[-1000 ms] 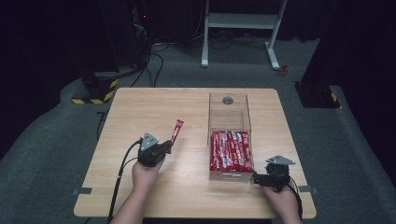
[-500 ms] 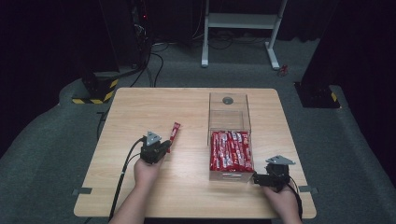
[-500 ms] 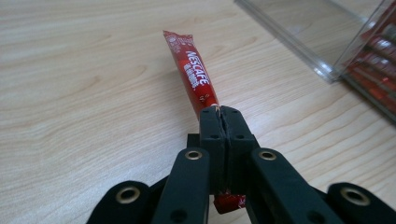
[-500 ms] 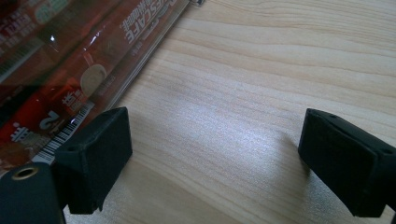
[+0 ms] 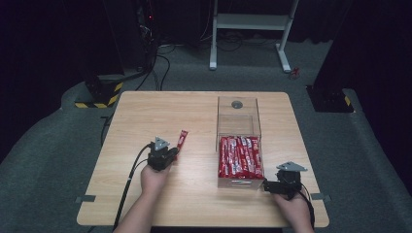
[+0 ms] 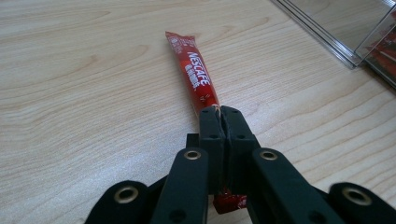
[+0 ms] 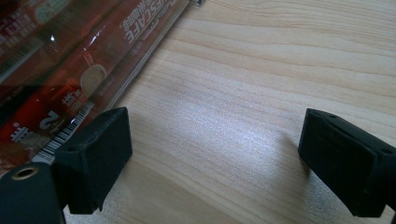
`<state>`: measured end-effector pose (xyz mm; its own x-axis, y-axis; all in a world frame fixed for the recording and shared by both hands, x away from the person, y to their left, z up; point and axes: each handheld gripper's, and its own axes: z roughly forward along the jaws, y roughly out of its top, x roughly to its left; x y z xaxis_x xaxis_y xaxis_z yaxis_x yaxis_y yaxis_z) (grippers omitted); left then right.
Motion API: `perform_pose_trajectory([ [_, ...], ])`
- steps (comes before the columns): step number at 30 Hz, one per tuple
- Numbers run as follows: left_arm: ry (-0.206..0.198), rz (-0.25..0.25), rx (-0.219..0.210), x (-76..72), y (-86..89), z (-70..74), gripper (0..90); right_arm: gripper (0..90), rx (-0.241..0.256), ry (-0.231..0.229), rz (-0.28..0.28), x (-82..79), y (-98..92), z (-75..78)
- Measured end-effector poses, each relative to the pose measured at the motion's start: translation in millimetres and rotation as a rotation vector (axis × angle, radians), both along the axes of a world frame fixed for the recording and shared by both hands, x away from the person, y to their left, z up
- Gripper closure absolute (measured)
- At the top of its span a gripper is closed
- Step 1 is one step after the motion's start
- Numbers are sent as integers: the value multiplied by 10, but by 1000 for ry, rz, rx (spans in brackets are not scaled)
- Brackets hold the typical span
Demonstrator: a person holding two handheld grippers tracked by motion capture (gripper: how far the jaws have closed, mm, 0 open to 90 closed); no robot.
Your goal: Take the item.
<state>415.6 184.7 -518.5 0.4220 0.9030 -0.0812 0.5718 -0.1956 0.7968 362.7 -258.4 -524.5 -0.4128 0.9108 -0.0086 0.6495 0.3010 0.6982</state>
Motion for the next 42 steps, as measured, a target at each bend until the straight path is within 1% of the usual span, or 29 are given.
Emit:
perform_pose_trajectory([
  [2,7,1,-1,4,1,-5,870,94,0,0,0,0,0,0],
  [4,18,8,-11,9,2,-7,863,94,0,0,0,0,0,0],
  [6,10,8,-19,9,0,3,783,94,0,0,0,0,0,0],
  [7,7,10,-21,5,0,16,783,94,0,0,0,0,0,0],
  [8,3,13,-26,3,4,29,735,94,0,0,0,0,0,0],
  [9,2,10,-51,-6,19,58,713,94,0,0,0,0,0,0],
  [10,2,10,-51,-6,19,58,684,94,0,0,0,0,0,0],
  [11,2,6,-59,-12,32,76,684,94,0,0,0,0,0,0],
  [12,-10,1,-53,-35,42,108,634,94,0,0,0,0,0,0],
  [14,-15,-5,-47,-47,48,124,583,94,0,0,0,0,0,0],
  [15,-17,-11,-45,-62,54,140,583,94,0,0,0,0,0,0],
  [16,-18,-17,-45,-78,59,156,560,94,0,0,0,0,0,0],
  [17,-22,-21,-37,-96,65,174,537,94,0,0,0,0,0,0],
  [18,-30,-33,-22,-138,84,212,487,94,0,0,0,0,0,0],
  [19,-30,-33,-22,-138,84,212,473,94,0,0,0,0,0,0],
  [20,-27,-43,-28,-155,97,225,473,94,0,0,0,0,0,0],
  [21,-21,-32,-75,-175,81,232,462,94,0,0,0,0,0,0],
  [22,-22,-27,-91,-193,80,244,446,94,0,0,0,0,0,0],
  [24,-26,-37,-83,-233,105,277,404,94,0,0,0,0,0,0],
  [25,-22,-72,-40,-260,161,308,392,94,0,0,0,0,0,0],
  [27,-19,-78,-42,-285,178,316,383,94,-1,0,0,0,0,0],
  [30,-17,-82,-58,-360,220,310,352,94,-1,0,0,0,0,0],
  [31,-10,-83,-71,-408,255,286,335,94,0,1,-2,-1,1,0],
  [32,-10,-83,-71,-408,255,286,326,94,0,1,-2,-1,1,0],
  [37,-3,-91,-95,-547,351,216,294,95,0,0,0,0,0,0],
  [40,3,-90,-88,-628,433,179,287,95,0,0,0,0,0,0],
  [42,9,-88,-71,-677,491,155,282,94,0,0,0,0,0,0],
])
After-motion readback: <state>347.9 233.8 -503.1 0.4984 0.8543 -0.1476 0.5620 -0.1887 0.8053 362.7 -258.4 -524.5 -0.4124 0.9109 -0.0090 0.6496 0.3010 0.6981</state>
